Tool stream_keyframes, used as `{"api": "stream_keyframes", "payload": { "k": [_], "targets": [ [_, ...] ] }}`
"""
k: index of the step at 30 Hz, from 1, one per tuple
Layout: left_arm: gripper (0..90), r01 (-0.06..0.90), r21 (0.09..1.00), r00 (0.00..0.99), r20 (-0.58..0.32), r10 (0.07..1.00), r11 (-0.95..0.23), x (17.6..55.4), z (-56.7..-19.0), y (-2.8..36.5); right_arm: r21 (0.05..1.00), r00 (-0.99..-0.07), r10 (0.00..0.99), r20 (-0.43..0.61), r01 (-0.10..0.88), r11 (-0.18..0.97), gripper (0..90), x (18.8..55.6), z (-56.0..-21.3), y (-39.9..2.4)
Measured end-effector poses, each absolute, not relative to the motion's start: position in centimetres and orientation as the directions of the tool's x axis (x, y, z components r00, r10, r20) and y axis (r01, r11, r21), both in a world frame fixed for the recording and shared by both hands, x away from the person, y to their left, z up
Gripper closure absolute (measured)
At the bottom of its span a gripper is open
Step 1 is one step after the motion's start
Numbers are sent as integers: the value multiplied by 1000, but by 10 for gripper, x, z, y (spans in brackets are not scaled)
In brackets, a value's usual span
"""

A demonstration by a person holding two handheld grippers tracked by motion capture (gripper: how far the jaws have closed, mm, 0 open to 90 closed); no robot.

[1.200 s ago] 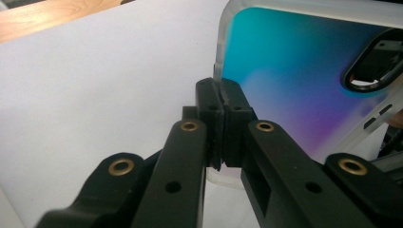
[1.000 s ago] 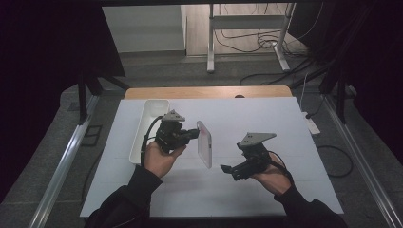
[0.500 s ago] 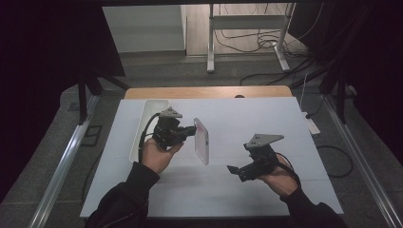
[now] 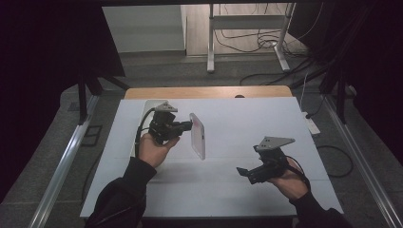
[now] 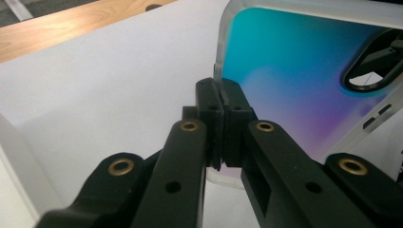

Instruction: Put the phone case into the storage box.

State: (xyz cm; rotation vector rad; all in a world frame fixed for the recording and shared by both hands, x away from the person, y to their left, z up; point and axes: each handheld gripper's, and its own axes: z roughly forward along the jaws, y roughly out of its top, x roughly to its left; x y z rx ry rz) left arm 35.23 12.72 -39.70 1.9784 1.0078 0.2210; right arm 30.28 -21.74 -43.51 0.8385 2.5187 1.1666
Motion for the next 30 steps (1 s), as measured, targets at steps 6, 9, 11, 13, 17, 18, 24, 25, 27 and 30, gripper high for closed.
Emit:
{"api": "stream_keyframes", "payload": {
  "k": [6, 9, 11, 13, 17, 18, 24, 25, 27, 30],
  "targets": [
    [881, 570, 773, 646, -210, 734, -280, 356, -392, 132, 758, -794, 608, 26, 412, 506, 0, 301, -435, -230],
    [881, 570, 774, 641, -211, 737, -274, 358, -390, 135, 759, -788, 615, 29, 418, 499, 0, 300, -436, -236],
    [881, 571, 775, 638, -212, 740, -269, 359, -389, 137, 757, -783, 622, 31, 424, 496, 0, 299, -436, -240],
    [881, 573, 776, 635, -216, 742, -264, 361, -387, 139, 754, -777, 629, 32, 432, 495, 0, 298, -437, -244],
    [881, 575, 775, 630, -214, 746, -263, 363, -385, 142, 746, -769, 639, 21, 438, 502, 0, 296, -438, -251],
    [881, 575, 775, 630, -214, 746, -263, 363, -385, 142, 746, -768, 640, 18, 436, 503, 0, 296, -438, -253],
    [881, 581, 774, 620, -222, 753, -251, 368, -380, 147, 741, -754, 657, 14, 449, 499, 0, 293, -439, -262],
    [881, 581, 774, 619, -221, 753, -250, 368, -380, 148, 743, -751, 661, 13, 450, 496, 0, 292, -439, -265],
    [881, 581, 775, 616, -217, 758, -250, 369, -378, 149, 744, -743, 669, 14, 455, 490, 0, 291, -439, -270],
    [881, 581, 776, 610, -215, 762, -247, 371, -375, 152, 745, -729, 684, 15, 465, 478, 0, 290, -440, -277]
  ]
}}
